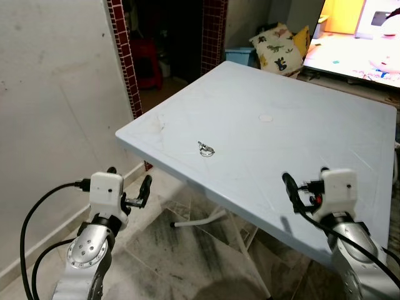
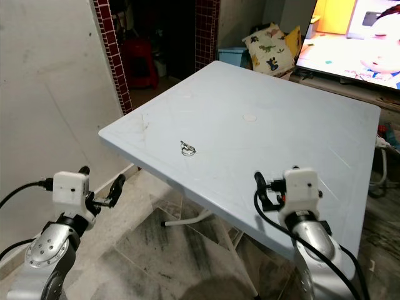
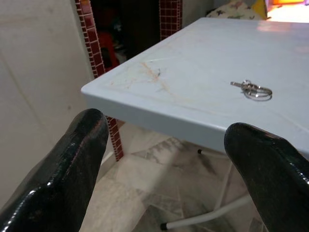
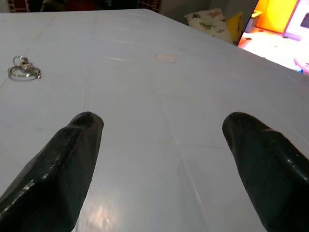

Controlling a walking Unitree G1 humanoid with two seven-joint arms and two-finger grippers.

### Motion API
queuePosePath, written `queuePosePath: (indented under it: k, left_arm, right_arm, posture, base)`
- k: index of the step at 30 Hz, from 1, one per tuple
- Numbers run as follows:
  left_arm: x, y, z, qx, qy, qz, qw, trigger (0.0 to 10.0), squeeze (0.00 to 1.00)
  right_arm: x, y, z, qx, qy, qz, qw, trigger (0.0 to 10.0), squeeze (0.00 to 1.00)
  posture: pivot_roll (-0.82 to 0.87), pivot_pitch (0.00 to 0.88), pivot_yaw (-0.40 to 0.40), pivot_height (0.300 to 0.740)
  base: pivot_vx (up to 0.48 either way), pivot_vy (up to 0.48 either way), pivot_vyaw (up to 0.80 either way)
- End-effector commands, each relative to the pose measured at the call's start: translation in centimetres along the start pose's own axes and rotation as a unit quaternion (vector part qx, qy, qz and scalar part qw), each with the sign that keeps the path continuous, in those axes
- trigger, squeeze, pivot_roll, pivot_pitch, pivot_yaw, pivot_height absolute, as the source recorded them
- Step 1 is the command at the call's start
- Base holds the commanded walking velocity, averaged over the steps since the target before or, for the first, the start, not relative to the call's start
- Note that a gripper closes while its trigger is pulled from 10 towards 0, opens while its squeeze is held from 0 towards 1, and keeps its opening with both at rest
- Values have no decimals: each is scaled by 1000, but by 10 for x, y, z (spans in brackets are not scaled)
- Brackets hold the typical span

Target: Hang keys on a hook

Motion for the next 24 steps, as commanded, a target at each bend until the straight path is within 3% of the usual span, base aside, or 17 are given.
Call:
queuePosePath:
  k: [1, 8, 18, 24]
  left_arm:
    - [3, 4, 5, -6, 7, -3, 1000, 10000, 0]
    - [5, 3, 4, -8, 9, 1, 1000, 10000, 0]
    - [-2, 9, -3, -4, 2, -12, 1000, 10000, 0]
    - [-5, 11, -6, -5, 1, -17, 1000, 10000, 0]
  right_arm:
    - [3, 10, -2, 12, 11, -16, 1000, 10000, 0]
    - [2, 17, -10, 16, 17, -18, 1000, 10000, 0]
    - [-8, 24, 10, -6, 29, -33, 999, 10000, 0]
    - [-22, 28, 20, -21, 18, -39, 999, 10000, 0]
  posture:
    - [-44, 0, 8, 740]
    - [-40, 0, 4, 740]
    - [-31, 0, 3, 740]
    - [-10, 0, -12, 740]
  base:
    - [0, 0, 0]
    - [0, 0, 0]
    - [0, 0, 0]
    - [0, 0, 0]
Point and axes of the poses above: a point about 5 cm out from each wrist's last joint towards the gripper, its own x axis pointing back from the gripper into the wrist, its own y axis along the axis of the wrist's last joint, z = x × y, the point moved 1 cm from there along -x, pointing out of the wrist towards the gripper, and after that the axes turned 4 degrees about x, right-handed, at the moved point
